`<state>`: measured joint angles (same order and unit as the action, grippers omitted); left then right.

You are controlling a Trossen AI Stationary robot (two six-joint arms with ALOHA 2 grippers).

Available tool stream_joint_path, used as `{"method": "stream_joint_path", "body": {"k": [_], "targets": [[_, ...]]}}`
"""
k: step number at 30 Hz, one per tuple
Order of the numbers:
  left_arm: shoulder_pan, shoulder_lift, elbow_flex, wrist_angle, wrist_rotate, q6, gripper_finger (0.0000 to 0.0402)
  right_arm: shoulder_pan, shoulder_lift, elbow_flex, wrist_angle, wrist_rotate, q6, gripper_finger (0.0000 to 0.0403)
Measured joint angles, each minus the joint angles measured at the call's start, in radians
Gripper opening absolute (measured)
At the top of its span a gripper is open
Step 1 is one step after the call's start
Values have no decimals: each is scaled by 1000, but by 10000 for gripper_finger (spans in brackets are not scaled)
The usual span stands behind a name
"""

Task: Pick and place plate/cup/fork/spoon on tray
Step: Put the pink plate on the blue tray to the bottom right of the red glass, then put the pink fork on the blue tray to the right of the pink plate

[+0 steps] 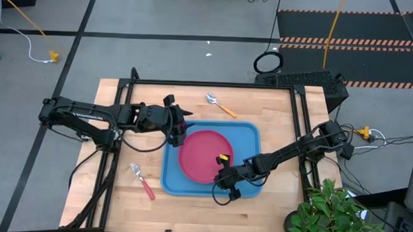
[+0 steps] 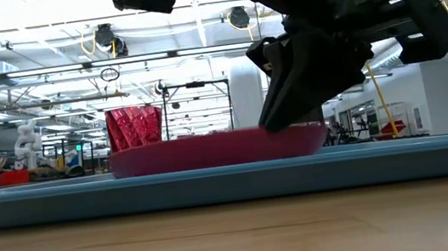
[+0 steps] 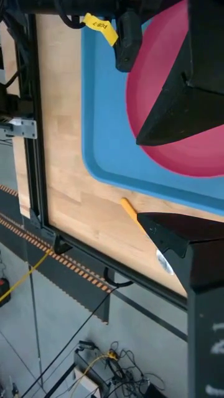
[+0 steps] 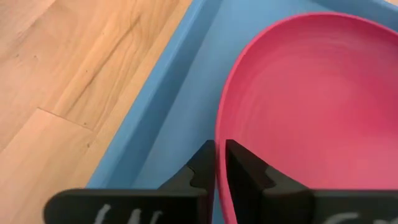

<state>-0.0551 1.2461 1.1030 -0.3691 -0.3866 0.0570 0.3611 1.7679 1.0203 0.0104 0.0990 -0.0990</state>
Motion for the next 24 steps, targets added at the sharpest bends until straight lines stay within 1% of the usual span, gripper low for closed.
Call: {"method": "stream_joint_path", "body": {"k": [9, 12, 19, 21, 24], "targets": [[0, 0, 0, 1, 0, 0, 186, 0, 0, 0, 22, 0, 0, 31], [0, 0, 0, 2, 0, -1, 186, 0, -18, 0, 10, 0, 2, 31], [-9, 0, 0, 6, 0, -61, 186, 10, -127, 0, -43, 2, 11, 31], [-30, 0, -1, 3, -1, -76, 186, 10, -158, 0, -71, 5, 12, 31], [-90, 0, -1, -16, 0, -93, 186, 10, -199, 0, -129, 29, 16, 31]]}}
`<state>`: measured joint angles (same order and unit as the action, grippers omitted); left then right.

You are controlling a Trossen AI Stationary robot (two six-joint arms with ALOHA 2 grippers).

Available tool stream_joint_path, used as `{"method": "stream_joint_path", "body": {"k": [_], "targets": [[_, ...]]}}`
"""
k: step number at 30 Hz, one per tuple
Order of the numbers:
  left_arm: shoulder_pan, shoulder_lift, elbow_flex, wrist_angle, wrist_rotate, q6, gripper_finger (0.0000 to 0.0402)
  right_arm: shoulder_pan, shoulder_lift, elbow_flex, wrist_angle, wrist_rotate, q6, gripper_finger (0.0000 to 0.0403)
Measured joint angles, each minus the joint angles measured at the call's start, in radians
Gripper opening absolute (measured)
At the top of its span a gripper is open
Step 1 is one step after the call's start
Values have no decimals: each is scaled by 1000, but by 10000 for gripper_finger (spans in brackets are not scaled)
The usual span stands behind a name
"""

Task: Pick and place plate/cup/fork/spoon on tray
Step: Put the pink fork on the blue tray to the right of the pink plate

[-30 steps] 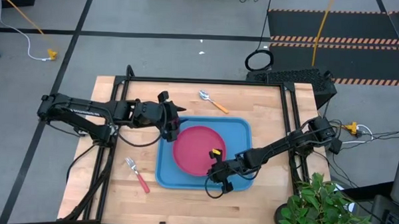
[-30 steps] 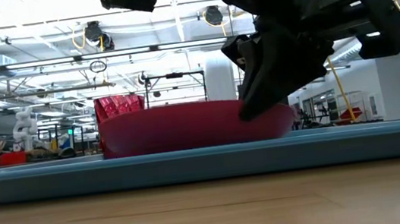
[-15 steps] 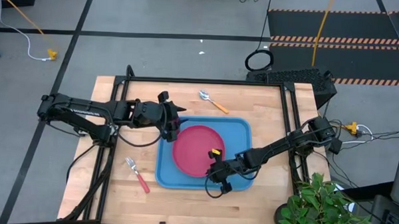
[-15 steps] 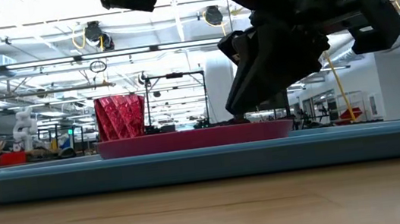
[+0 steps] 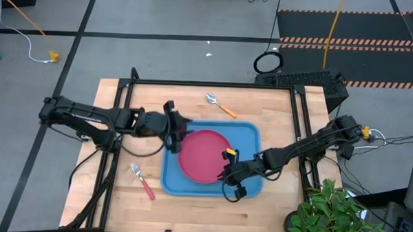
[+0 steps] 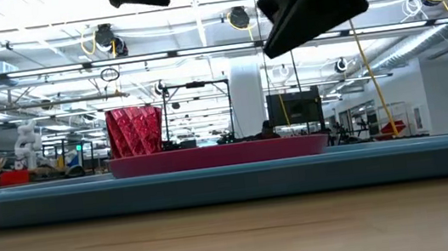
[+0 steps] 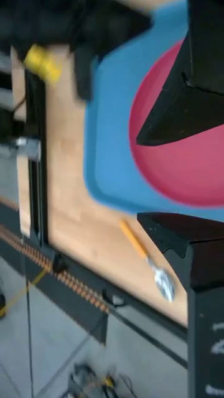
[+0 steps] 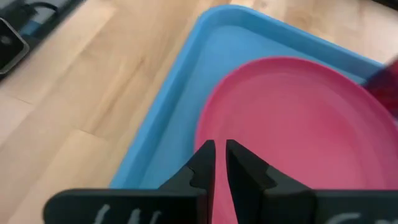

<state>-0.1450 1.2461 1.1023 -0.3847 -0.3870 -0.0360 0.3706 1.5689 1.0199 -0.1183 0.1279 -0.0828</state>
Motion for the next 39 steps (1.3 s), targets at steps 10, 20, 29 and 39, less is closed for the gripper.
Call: {"method": "stream_joint_path", "body": {"k": [10, 20, 29, 39], "targets": [[-314, -2, 16, -229, -9, -111, 186, 0, -117, 0, -157, 58, 0, 31], [-528, -2, -66, -557, 28, -495, 186, -4, -139, 0, -139, 59, -63, 31], [-604, -1, -273, -581, 151, -474, 186, -24, -139, 0, -138, 59, -83, 31], [-657, -1, -418, -436, 206, -423, 186, -36, -139, 0, -137, 59, -86, 31]]}}
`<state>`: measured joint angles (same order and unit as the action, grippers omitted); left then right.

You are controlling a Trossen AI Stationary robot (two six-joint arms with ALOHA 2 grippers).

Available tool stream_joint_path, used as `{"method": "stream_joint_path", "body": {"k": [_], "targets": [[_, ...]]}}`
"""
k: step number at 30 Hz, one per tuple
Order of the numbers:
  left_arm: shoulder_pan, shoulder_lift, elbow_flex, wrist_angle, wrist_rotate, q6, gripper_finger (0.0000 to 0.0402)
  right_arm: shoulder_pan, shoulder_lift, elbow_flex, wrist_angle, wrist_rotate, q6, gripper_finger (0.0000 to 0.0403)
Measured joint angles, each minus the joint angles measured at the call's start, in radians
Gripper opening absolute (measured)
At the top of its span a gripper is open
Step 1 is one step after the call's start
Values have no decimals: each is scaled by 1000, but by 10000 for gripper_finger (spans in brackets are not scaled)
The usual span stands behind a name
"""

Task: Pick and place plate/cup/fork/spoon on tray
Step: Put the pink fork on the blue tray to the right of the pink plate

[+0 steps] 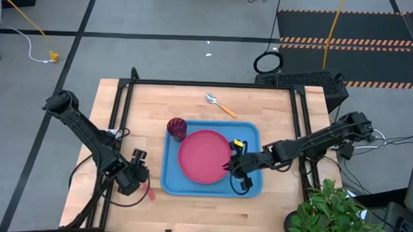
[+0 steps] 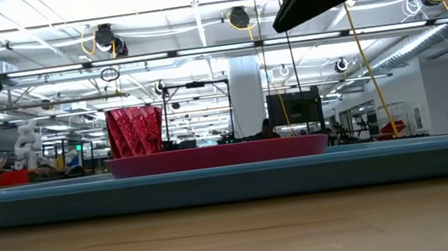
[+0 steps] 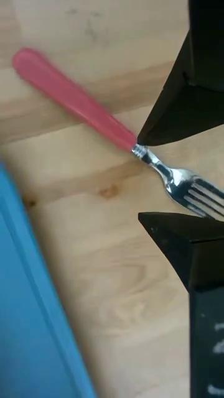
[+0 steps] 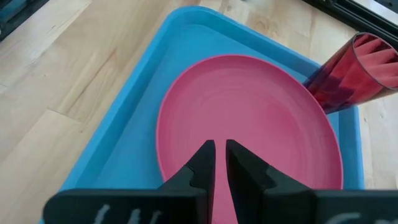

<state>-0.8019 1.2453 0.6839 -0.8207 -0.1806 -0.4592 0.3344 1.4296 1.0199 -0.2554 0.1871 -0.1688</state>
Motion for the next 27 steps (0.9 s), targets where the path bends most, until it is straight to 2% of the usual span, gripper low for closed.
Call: {"method": "stream_joint_path", "body": {"k": [16, 27], "targets": [[-67, 0, -169, 240, 0, 35, 186, 0, 0, 0, 0, 0, 7, 31], [-79, -3, -218, 266, -7, 43, 186, 0, 0, 0, 4, 0, 6, 31]]}}
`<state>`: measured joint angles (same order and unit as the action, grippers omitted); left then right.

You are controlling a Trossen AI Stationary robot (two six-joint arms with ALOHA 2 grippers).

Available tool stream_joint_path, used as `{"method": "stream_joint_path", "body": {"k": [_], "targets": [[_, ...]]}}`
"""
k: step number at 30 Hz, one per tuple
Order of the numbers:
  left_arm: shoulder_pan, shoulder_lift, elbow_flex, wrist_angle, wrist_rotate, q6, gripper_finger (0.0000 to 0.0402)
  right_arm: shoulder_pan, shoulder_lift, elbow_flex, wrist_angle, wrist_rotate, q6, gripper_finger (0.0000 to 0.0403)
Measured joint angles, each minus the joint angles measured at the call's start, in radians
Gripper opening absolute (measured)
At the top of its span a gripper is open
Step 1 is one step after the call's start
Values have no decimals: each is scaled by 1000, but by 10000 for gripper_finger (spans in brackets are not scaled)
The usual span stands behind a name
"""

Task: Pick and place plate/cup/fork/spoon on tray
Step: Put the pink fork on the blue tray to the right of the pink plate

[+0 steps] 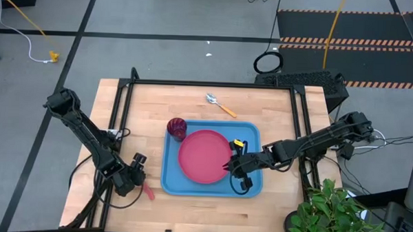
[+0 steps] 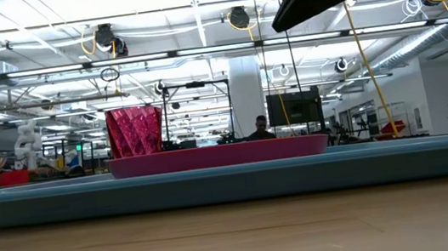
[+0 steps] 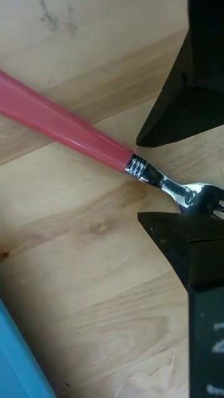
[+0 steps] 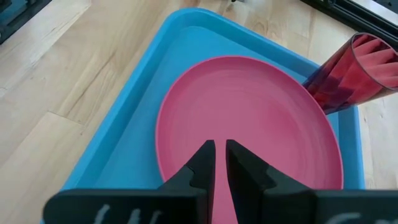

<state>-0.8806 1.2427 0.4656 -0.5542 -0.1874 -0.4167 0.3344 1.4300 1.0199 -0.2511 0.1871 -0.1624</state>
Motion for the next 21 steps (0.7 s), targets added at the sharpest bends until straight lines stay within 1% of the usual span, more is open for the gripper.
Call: {"method": "stream_joint_path", "body": {"k": [3, 5, 7, 12, 16, 21], "targets": [[-1, 1, -1, 9, -10, 15, 185, 0, 0, 0, 0, 0, -4, 31], [-1, 1, -2, 19, -12, 21, 175, 0, 0, 0, 0, 0, -4, 31], [-1, 1, -2, 26, -11, 28, 158, 0, 0, 0, 1, 0, -5, 31], [-2, 2, -2, 36, -6, 44, 101, 0, 0, 0, 25, 0, -6, 31], [-1, 3, -3, 37, -23, 46, 60, 0, 0, 0, 54, 0, -7, 31], [0, 3, -4, 36, -67, 25, 27, 0, 12, 0, 128, 0, -7, 31]]}}
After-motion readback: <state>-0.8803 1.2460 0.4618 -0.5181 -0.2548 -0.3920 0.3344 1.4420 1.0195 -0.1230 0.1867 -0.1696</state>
